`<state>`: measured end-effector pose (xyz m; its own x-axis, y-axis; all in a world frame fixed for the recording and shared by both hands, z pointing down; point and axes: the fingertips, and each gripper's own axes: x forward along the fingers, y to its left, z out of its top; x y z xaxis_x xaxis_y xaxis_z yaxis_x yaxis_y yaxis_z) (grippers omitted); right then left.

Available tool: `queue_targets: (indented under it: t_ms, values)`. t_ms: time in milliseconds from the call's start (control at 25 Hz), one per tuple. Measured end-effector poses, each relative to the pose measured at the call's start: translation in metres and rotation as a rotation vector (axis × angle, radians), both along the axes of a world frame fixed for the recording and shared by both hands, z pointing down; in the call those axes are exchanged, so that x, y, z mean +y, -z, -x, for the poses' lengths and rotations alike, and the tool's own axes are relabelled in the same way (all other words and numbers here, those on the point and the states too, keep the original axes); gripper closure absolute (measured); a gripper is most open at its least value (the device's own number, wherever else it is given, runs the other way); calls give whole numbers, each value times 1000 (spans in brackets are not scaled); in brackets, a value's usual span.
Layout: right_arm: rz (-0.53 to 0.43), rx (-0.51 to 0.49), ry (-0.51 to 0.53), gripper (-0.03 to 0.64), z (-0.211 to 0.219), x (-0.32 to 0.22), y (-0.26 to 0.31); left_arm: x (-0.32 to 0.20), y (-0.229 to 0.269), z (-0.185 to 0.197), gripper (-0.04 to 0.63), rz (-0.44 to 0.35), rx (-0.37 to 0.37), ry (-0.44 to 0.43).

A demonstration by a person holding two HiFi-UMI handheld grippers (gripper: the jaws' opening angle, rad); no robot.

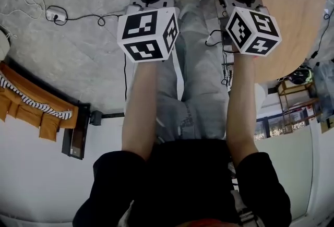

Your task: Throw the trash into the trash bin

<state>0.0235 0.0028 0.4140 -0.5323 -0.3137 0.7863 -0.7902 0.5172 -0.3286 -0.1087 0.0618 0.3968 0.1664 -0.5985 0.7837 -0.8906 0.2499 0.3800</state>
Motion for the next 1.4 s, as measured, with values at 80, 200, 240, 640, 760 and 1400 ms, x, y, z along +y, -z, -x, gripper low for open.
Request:
queue_targets:
  t_ms: [80, 200, 240, 640, 760, 1400]
  values:
    - [14, -4, 35, 423, 25, 5, -5, 8, -3, 24, 586, 6, -3, 42]
    - [35, 8, 94, 423, 55, 12, -17, 18, -7, 53, 586, 16, -8, 95]
    - [41, 18, 117, 423, 63, 14, -22, 20, -8, 61, 586, 18, -9, 108]
    - [138, 90, 257, 423, 142, 38, -91, 49, -42, 130, 586, 54, 14, 200]
    - [157, 99, 276, 423, 155, 37, -114, 55, -67, 137, 586, 79, 25, 220]
    - [113, 10, 180, 545, 160, 4, -111, 12, -80, 128, 586, 103, 39, 84]
